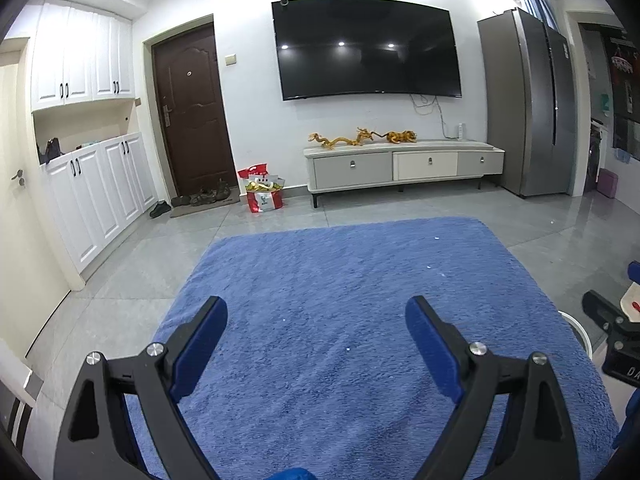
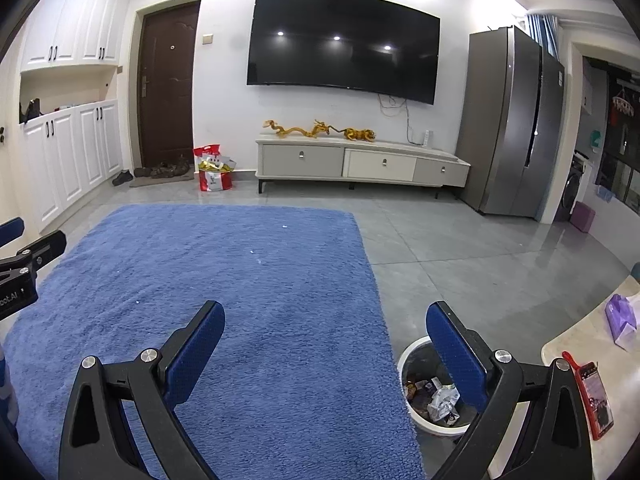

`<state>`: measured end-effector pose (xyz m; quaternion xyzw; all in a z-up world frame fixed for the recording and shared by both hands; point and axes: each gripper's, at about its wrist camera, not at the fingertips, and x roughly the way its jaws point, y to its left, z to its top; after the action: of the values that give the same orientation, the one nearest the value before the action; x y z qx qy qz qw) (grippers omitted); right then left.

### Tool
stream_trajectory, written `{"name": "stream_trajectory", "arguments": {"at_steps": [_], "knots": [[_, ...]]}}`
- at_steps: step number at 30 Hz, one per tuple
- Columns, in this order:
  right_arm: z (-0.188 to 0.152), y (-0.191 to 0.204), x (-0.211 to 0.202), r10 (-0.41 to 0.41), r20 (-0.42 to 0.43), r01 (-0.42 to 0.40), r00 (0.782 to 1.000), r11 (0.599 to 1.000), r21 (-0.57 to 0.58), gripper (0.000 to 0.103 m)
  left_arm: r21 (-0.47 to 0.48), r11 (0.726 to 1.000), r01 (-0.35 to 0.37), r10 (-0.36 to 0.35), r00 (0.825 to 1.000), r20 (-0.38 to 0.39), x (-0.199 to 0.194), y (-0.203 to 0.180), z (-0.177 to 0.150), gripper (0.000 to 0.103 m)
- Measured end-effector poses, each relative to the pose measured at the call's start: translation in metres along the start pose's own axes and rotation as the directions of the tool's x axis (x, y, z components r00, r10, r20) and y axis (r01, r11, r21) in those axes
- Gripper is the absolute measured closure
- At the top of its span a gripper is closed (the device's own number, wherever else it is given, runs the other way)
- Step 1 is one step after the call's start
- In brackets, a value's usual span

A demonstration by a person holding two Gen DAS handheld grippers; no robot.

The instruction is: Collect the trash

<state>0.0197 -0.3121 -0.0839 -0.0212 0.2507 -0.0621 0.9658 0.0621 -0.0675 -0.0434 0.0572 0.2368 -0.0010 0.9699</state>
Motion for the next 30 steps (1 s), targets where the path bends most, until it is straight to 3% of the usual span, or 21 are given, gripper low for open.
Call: {"name": "stream_trajectory", "arguments": {"at_steps": [30], "knots": [[0.008, 0.000, -0.014, -0.022, 0.056, 0.023, 0.998, 1.000, -0.003, 0.003, -0.019, 1.000, -0.024, 0.025, 0.998, 0.053, -0.013, 0.001, 0.002, 0.012]]}}
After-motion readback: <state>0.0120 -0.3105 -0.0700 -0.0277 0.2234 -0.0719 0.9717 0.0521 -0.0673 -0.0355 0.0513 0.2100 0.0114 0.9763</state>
